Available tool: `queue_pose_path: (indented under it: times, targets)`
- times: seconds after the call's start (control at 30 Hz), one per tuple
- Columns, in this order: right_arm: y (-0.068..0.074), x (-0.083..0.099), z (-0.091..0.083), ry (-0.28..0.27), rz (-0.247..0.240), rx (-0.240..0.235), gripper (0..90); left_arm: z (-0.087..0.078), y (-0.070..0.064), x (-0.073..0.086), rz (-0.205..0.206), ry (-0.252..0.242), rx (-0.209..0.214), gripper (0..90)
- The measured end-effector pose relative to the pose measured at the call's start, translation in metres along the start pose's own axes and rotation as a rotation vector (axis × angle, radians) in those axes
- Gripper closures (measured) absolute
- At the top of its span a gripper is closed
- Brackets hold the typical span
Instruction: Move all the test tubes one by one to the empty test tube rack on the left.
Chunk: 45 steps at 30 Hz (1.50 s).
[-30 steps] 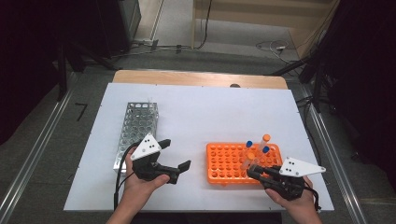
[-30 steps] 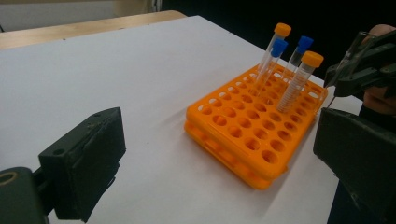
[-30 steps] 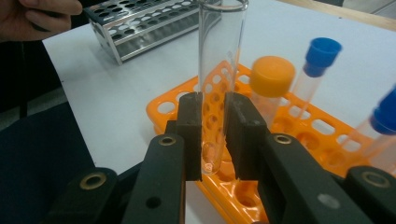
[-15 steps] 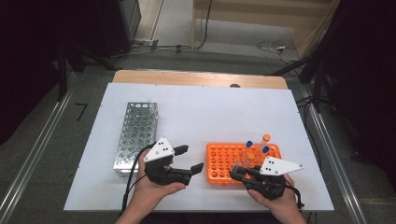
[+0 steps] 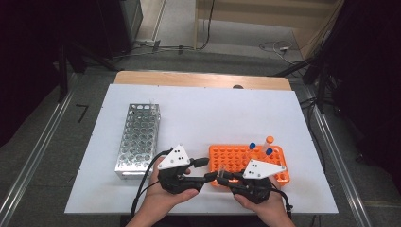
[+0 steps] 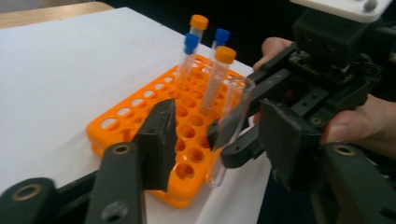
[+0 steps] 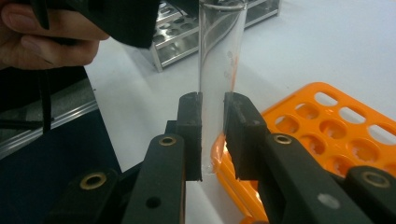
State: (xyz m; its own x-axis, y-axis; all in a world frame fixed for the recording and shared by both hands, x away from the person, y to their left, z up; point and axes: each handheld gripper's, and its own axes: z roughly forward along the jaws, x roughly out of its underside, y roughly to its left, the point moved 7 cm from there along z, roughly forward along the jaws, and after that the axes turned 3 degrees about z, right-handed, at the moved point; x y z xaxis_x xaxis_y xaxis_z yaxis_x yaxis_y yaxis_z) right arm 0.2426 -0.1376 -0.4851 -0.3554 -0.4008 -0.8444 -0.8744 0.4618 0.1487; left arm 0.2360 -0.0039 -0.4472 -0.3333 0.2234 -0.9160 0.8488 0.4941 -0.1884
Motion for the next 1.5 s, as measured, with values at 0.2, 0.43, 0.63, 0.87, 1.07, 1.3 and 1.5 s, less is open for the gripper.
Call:
queue_pose_path:
  times: [0.2, 0.43, 0.63, 0.87, 1.07, 1.3, 1.5]
  targets:
    - [0.006, -0.001, 0.005, 0.01, -0.011, -0.011, 74.0, 0.009, -0.009, 0.0, 0.025, 0.012, 0.034, 59.5]
    - [0.011, -0.001, 0.007, 0.008, -0.033, -0.029, 73.9, 0.014, -0.009, 0.002, 0.04, 0.03, 0.006, 71.3]
    - [0.011, -0.001, 0.007, 0.007, -0.025, -0.033, 73.9, 0.014, -0.008, 0.002, 0.072, 0.037, -0.009, 75.4]
    - [0.013, -0.001, 0.005, -0.006, -0.016, -0.088, 67.9, 0.011, -0.01, 0.0, 0.081, 0.031, 0.021, 76.2]
    - [0.01, -0.004, -0.006, -0.032, -0.022, -0.1, 51.0, 0.006, -0.005, -0.003, 0.088, 0.031, 0.011, 76.2]
    - [-0.004, -0.005, -0.03, -0.07, -0.023, -0.045, 34.8, -0.006, 0.011, -0.008, 0.077, 0.016, -0.02, 76.2]
    - [-0.017, -0.007, -0.049, -0.122, -0.009, 0.018, 26.2, -0.018, 0.025, -0.009, 0.062, 0.006, -0.061, 76.2]
